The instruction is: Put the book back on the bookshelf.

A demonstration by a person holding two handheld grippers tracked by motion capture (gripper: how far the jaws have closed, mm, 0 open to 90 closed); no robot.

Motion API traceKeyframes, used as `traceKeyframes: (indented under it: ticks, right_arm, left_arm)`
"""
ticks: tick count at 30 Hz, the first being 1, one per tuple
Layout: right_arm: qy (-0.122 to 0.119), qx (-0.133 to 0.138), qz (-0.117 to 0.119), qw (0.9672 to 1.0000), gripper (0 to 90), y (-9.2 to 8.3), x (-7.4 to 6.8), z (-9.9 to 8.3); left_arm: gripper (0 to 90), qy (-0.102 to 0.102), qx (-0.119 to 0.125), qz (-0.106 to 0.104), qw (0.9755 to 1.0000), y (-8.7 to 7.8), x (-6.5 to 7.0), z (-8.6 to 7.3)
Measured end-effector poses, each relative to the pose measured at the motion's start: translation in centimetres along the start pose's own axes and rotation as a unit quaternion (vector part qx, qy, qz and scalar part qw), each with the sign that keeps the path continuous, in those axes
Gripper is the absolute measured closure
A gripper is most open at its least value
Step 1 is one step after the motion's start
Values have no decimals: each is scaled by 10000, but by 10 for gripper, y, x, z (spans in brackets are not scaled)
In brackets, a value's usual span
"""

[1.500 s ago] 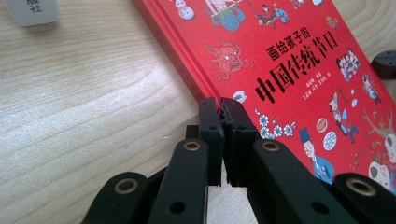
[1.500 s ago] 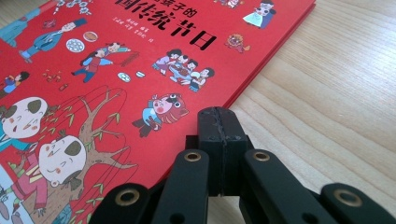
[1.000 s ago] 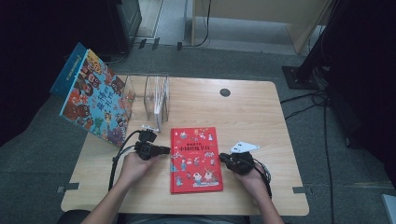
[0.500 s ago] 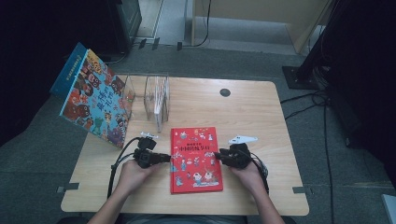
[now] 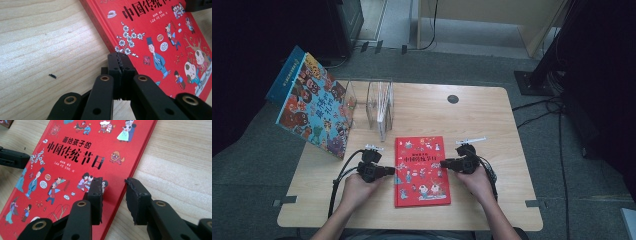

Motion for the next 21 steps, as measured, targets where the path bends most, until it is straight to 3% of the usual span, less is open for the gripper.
traceKeyframes:
  ticks: [6, 8, 10, 14, 21]
  right_arm:
    - [141, -270, -64, 9995, 662, 0, 2, 4]
    - [375, -408, -107, 9984, 667, 0, 6, 8]
    - [443, -435, -114, 9980, 670, 0, 7, 9]
    - [736, -516, -200, 9957, 683, 1, 11, 14]
    - [907, -826, -326, 9919, 708, 2, 12, 20]
  left_arm:
    - [900, -65, 8, -61, 10000, 2, 3, 0]
    - [900, -25, -6, -89, 10000, 4, 5, -1]
    - [900, -40, -2, -109, 9999, 4, 6, -1]
    - [900, 25, 1, -144, 9999, 6, 12, -3]
    - [900, 20, 14, -92, 10000, 7, 13, -2]
Point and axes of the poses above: each handheld gripper's, and its own axes: y roughly forward along the jaws, z roughly out of its top, x roughly to its right, the point moved 5 cm from there along y, roughly forward along the jaws, and after that the axes turned 11 degrees about x, right-handed, at the moved point
